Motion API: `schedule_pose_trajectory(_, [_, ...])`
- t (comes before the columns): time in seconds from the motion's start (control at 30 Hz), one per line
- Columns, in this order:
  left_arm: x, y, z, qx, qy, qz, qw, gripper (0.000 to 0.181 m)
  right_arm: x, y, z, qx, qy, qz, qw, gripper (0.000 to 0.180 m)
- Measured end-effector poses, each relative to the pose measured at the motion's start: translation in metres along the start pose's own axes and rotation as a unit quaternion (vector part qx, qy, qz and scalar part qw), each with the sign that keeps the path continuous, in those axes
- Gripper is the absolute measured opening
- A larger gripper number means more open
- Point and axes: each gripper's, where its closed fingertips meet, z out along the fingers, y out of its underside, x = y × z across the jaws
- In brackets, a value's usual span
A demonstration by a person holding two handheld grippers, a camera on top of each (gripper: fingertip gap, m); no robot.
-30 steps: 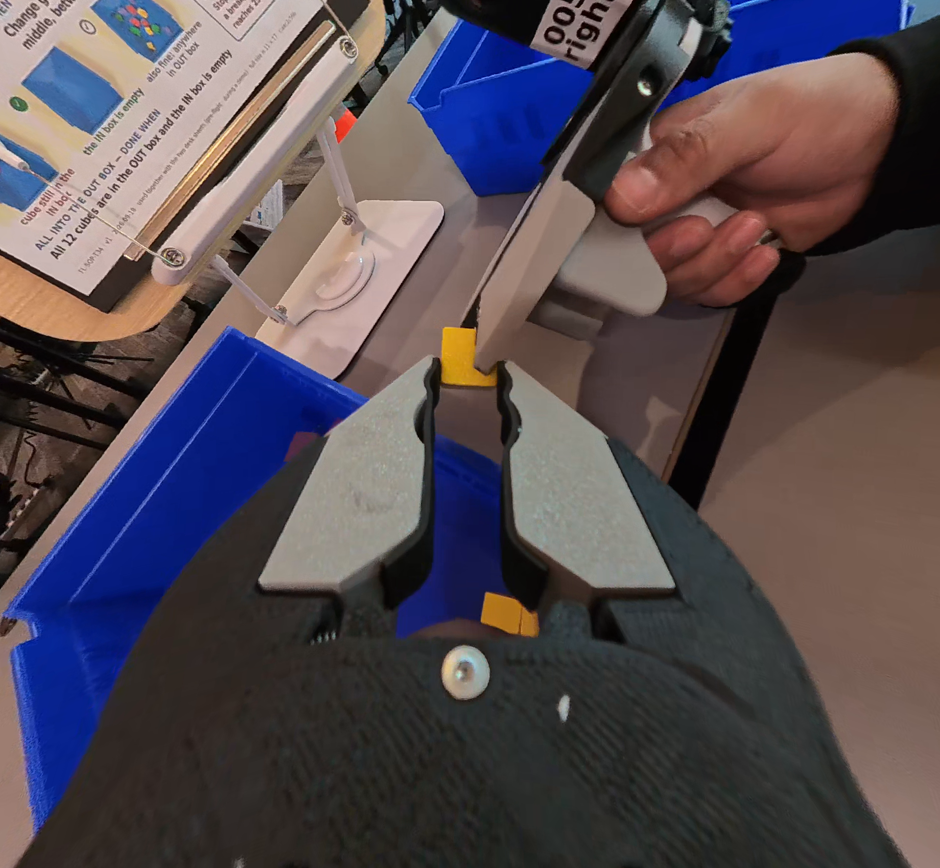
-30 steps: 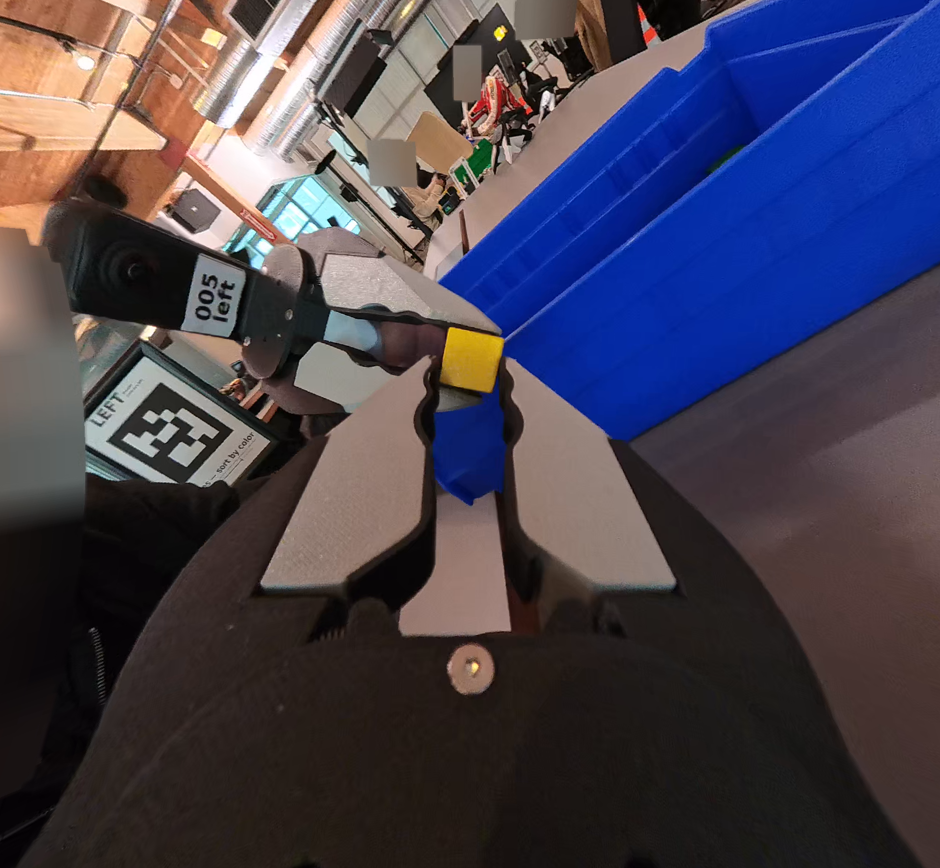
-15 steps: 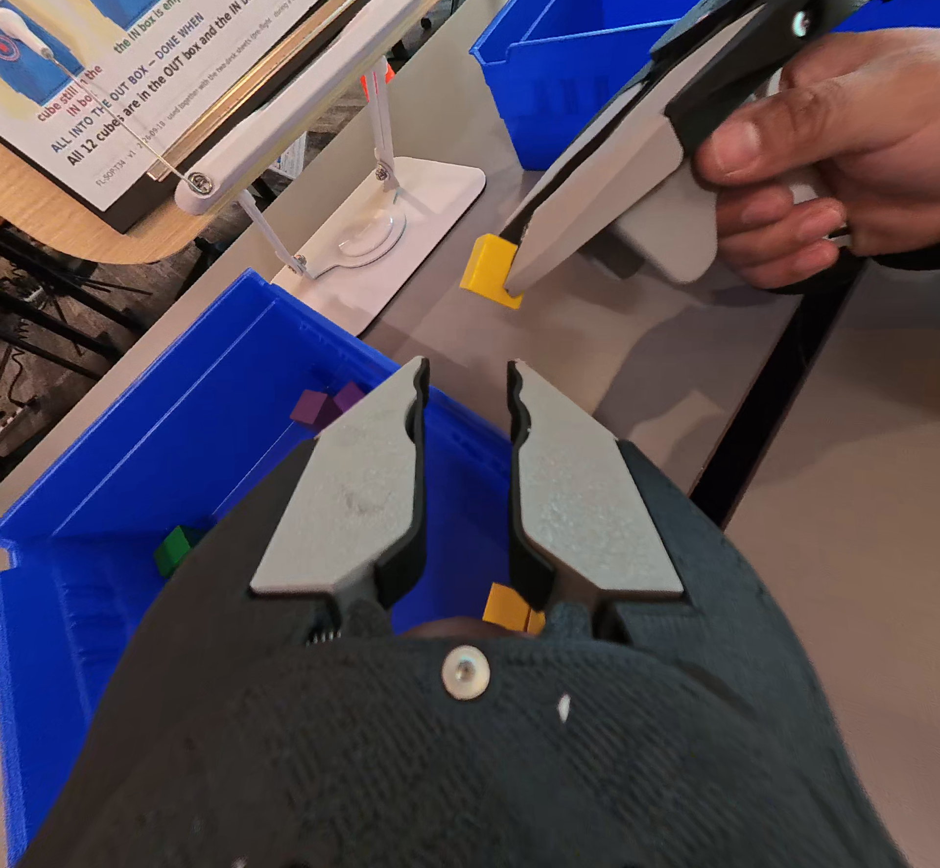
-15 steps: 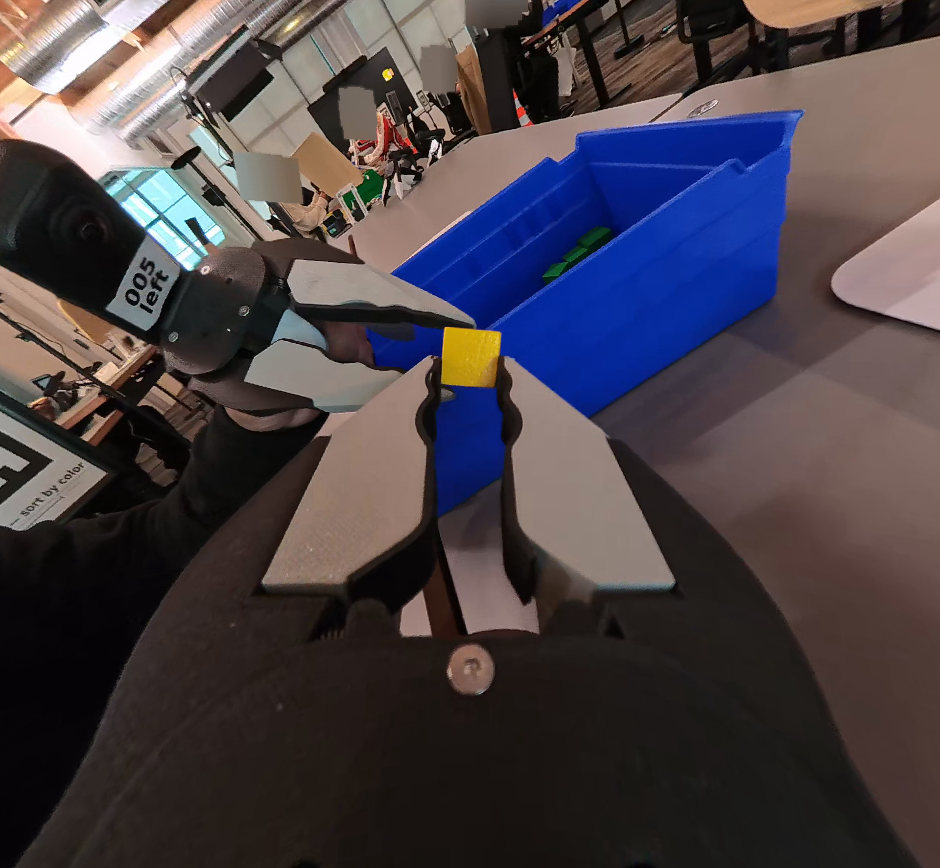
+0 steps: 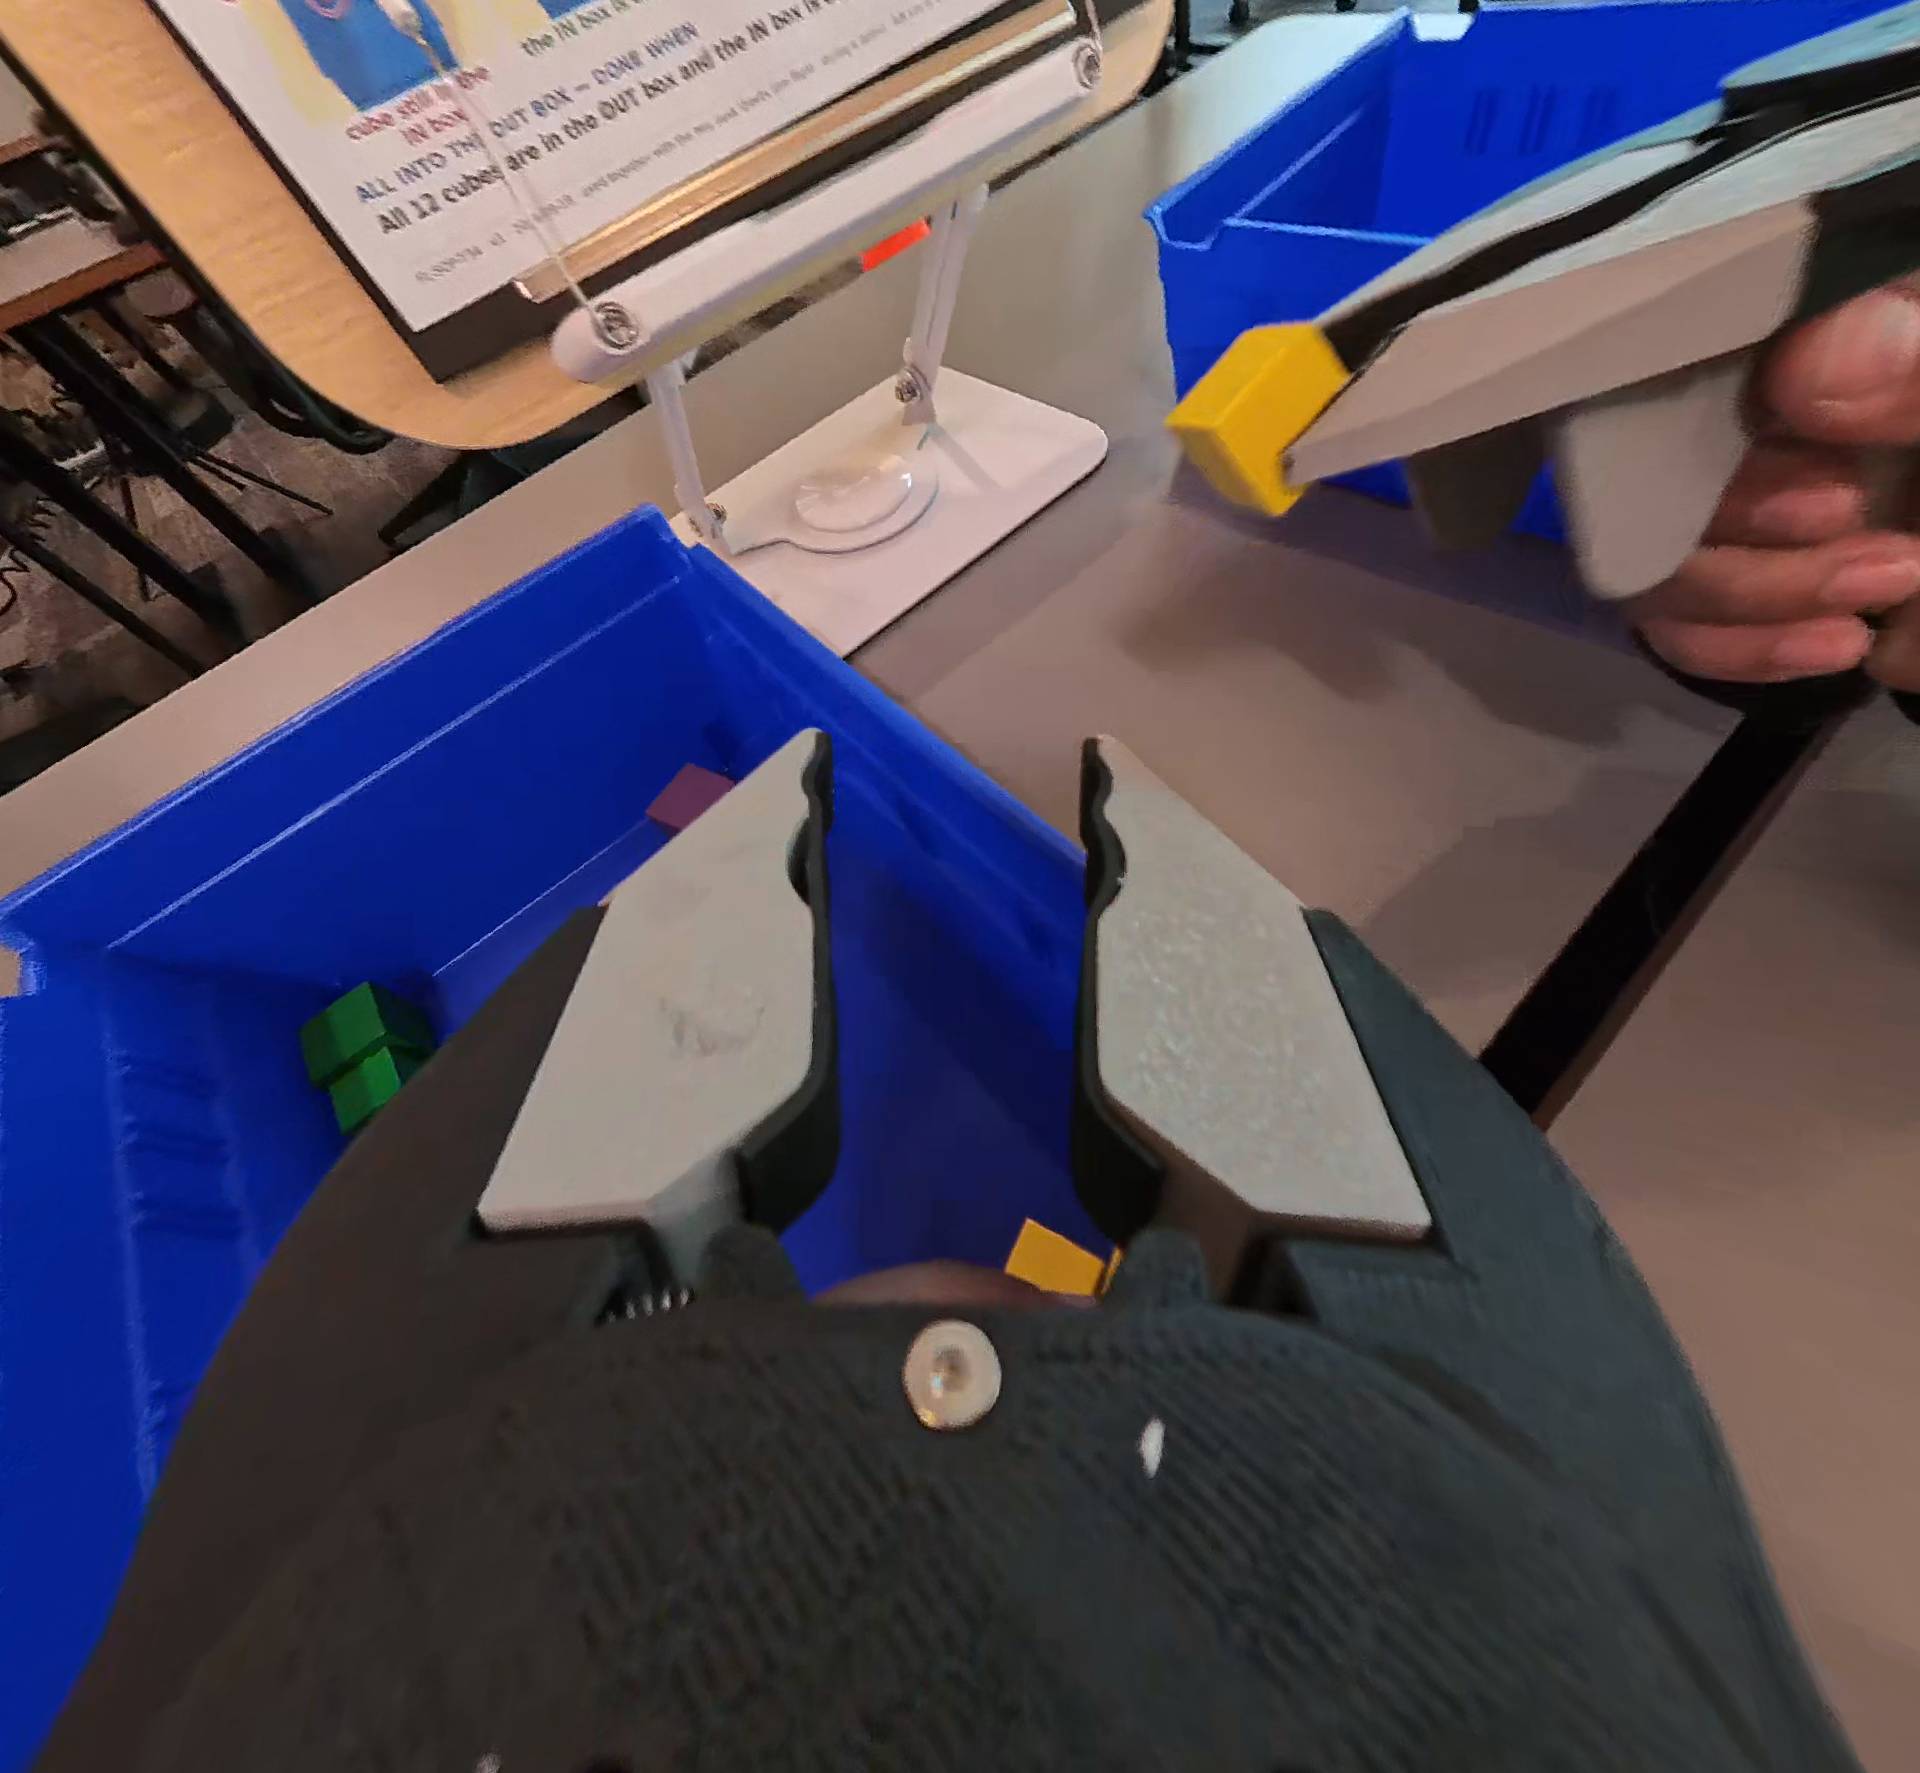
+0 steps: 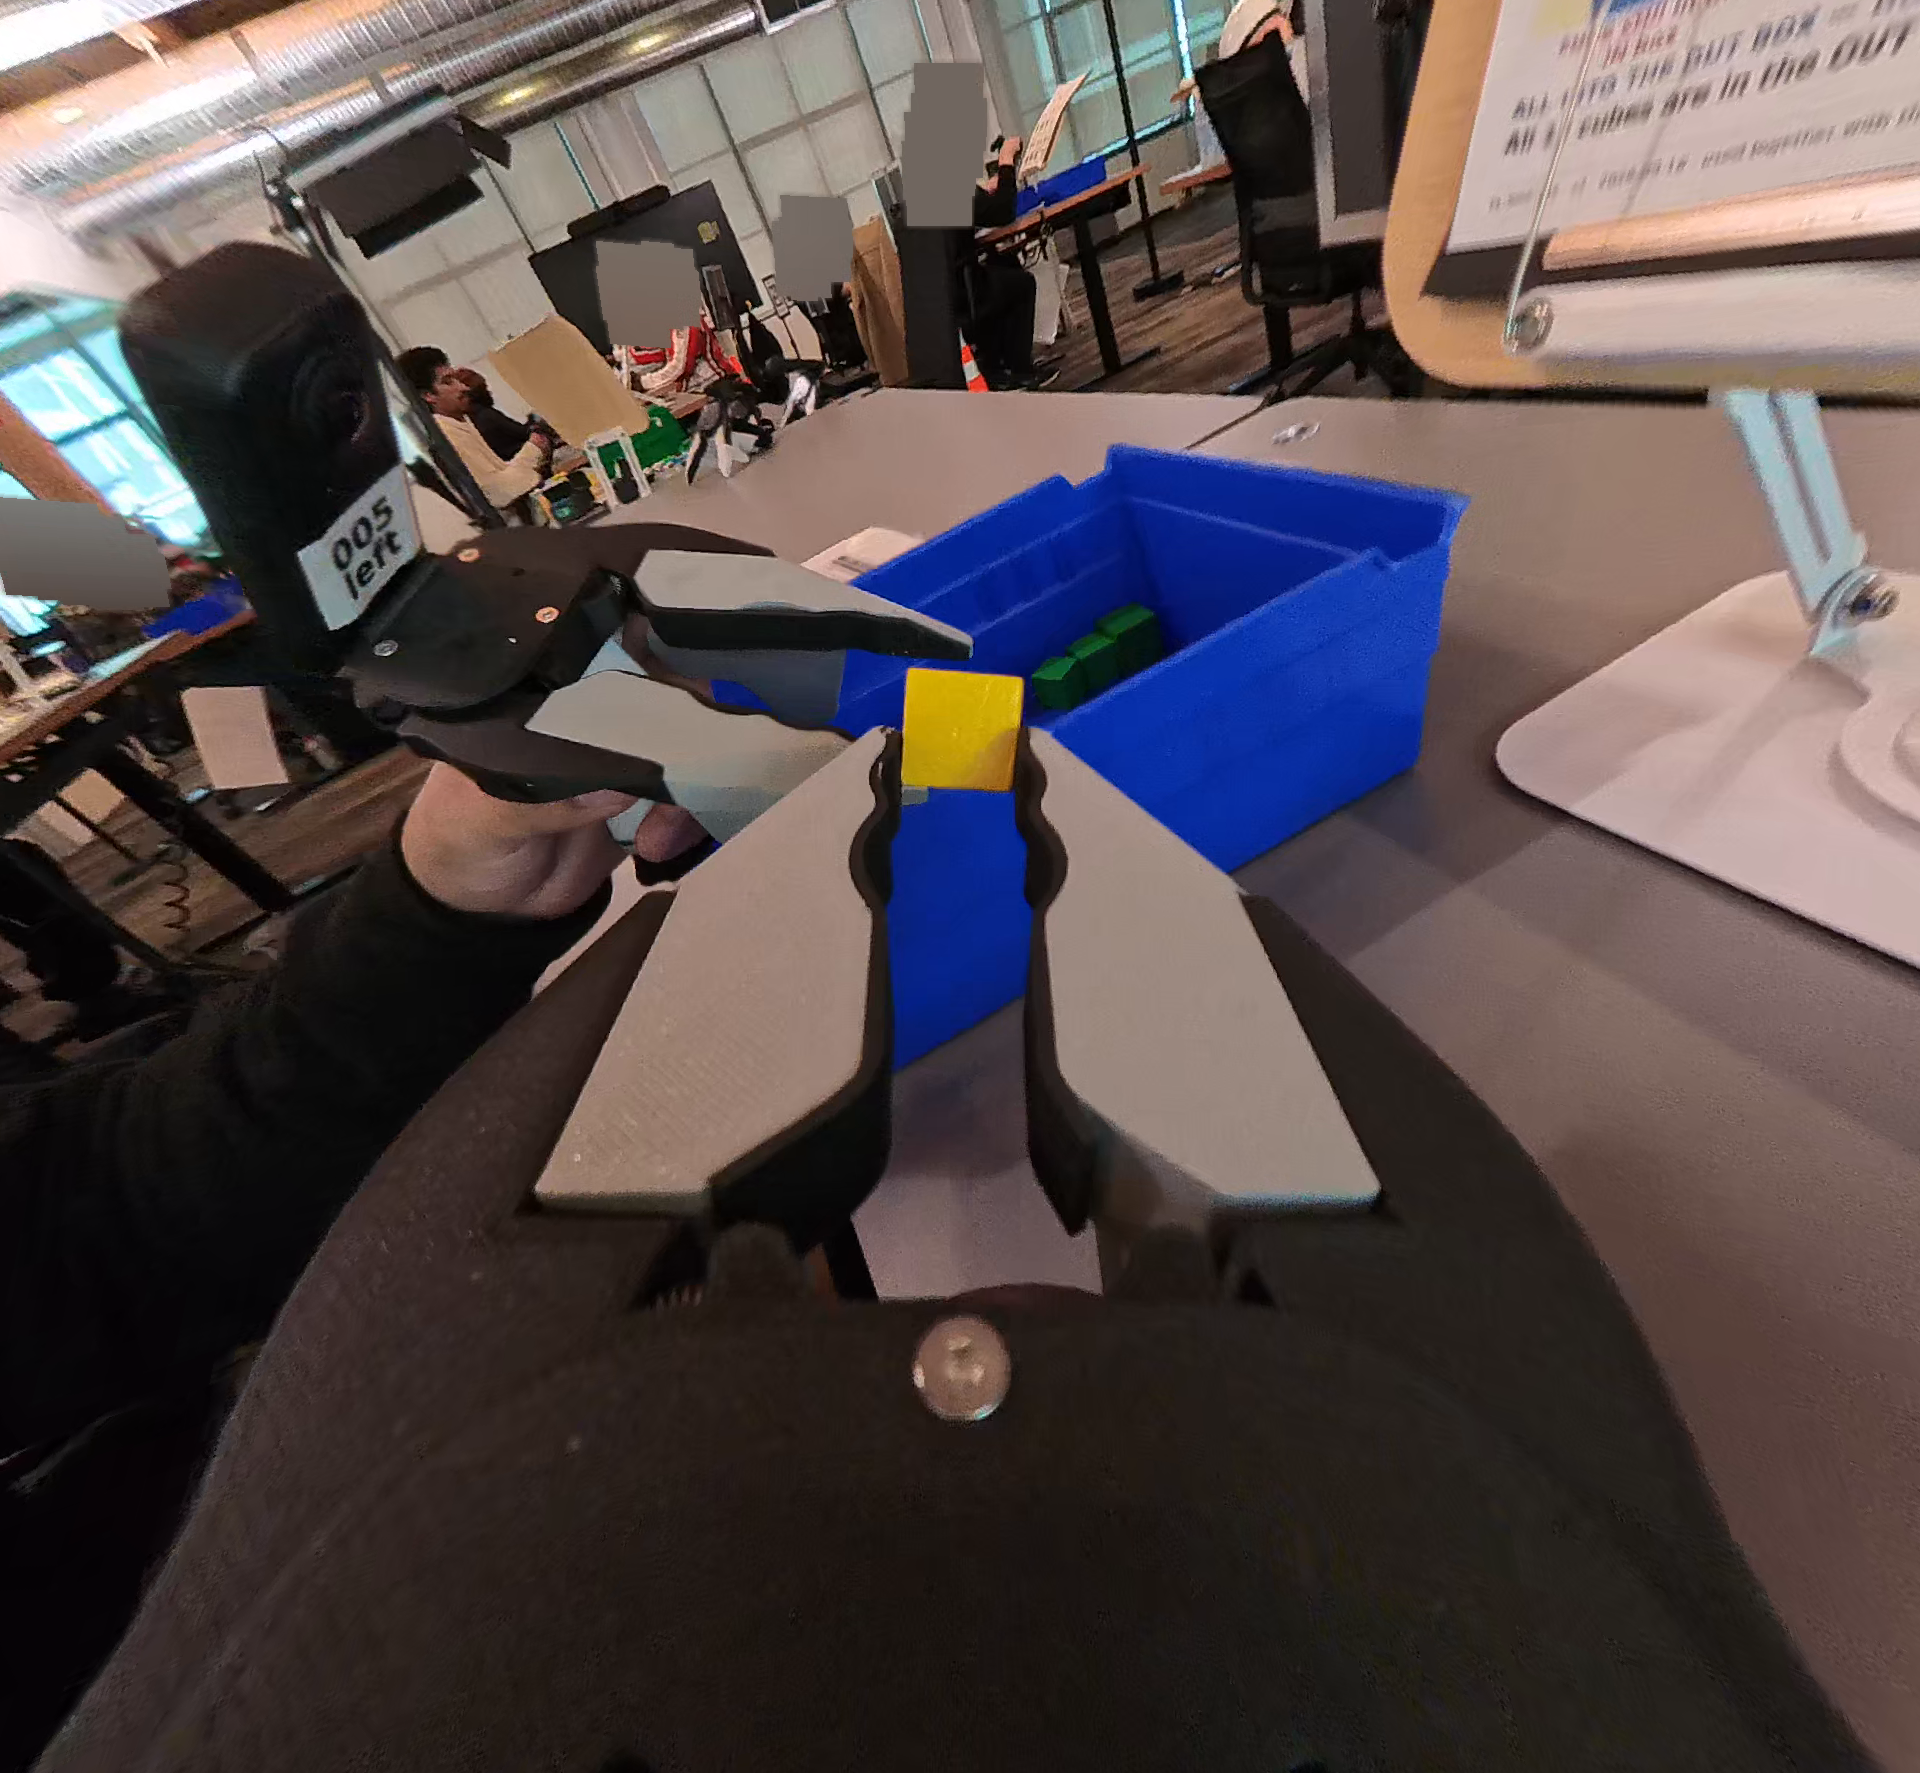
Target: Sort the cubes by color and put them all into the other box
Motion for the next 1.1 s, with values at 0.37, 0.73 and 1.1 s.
schedule_pose_trajectory(0.37, [-0.016, 0.001, -0.002, 0.012, -0.006, -0.046, 0.999, 0.045, 0.023, -0.115, -0.129, 0.123, 0.201, -0.105, 0.966, 0.018])
schedule_pose_trajectory(0.73, [-0.010, 0.006, 0.003, -0.003, 0.003, -0.049, 0.999, 0.045, 0.178, -0.063, -0.223, -0.084, 0.433, -0.029, 0.897, 0.019])
schedule_pose_trajectory(1.1, [-0.011, 0.010, 0.006, -0.012, 0.005, -0.052, 0.999, 0.045, 0.294, 0.025, -0.238, -0.311, 0.536, 0.049, 0.784, 0.019])
